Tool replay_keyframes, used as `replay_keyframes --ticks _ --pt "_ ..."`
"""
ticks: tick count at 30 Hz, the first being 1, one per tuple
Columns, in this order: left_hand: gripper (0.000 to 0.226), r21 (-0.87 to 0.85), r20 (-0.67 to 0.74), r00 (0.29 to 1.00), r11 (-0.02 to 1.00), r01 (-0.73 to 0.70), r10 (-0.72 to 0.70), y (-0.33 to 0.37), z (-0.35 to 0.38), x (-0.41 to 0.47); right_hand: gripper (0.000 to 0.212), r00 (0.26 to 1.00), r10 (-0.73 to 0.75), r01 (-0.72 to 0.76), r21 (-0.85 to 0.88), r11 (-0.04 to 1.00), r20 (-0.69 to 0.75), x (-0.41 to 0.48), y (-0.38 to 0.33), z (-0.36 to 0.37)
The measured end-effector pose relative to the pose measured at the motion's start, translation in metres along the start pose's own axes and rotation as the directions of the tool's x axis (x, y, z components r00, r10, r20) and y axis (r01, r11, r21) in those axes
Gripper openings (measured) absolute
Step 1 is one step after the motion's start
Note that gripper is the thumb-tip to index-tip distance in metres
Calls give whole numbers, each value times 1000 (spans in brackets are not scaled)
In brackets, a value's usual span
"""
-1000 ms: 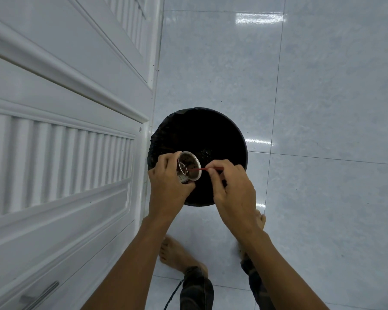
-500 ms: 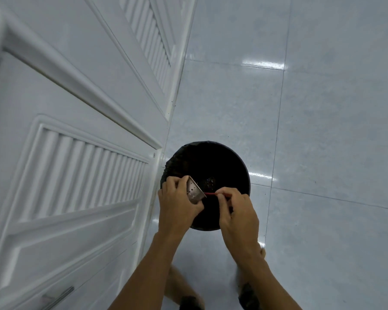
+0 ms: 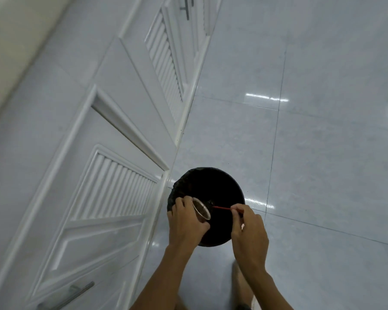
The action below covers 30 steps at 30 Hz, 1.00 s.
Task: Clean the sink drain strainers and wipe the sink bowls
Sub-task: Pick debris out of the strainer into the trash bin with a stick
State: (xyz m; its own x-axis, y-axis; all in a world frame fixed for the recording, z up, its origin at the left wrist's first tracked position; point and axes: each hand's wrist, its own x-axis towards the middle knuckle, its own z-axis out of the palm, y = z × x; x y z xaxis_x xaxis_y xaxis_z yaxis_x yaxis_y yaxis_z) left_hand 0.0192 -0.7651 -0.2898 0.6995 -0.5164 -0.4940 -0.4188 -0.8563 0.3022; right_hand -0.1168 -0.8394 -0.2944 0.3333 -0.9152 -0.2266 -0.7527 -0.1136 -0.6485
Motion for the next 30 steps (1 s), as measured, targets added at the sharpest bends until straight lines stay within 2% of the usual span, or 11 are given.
replay_keyframes --ticks 5,10,14,17,21,26,30 --pt "72 -248 -85 996 969 9 -31 27 -62 -30 10 999 -32 32 9 999 -11 0 -44 -58" --pt "66 -507 -250 964 860 -54 -87 55 -135 -82 11 997 -82 83 83 993 -12 -13 -109 -141" --pt "67 -503 -400 913 852 -148 -78 79 -192 -124 10 987 -140 154 197 968 -82 -21 -169 -208" --pt "71 -529 -461 884 824 -201 -81 100 -245 -152 8 966 -219 249 272 929 -135 -26 -221 -254" --pt "71 -537 -566 813 810 -236 -138 110 -310 -181 9 921 -348 388 350 852 -175 -44 -294 -300" --pt "74 -573 -666 700 778 -258 -258 90 -374 -219 8 845 -508 526 436 730 -167 -75 -364 -320" --pt "69 -614 -705 598 751 -244 -381 49 -403 -253 11 775 -627 589 460 665 -86 -109 -407 -304"
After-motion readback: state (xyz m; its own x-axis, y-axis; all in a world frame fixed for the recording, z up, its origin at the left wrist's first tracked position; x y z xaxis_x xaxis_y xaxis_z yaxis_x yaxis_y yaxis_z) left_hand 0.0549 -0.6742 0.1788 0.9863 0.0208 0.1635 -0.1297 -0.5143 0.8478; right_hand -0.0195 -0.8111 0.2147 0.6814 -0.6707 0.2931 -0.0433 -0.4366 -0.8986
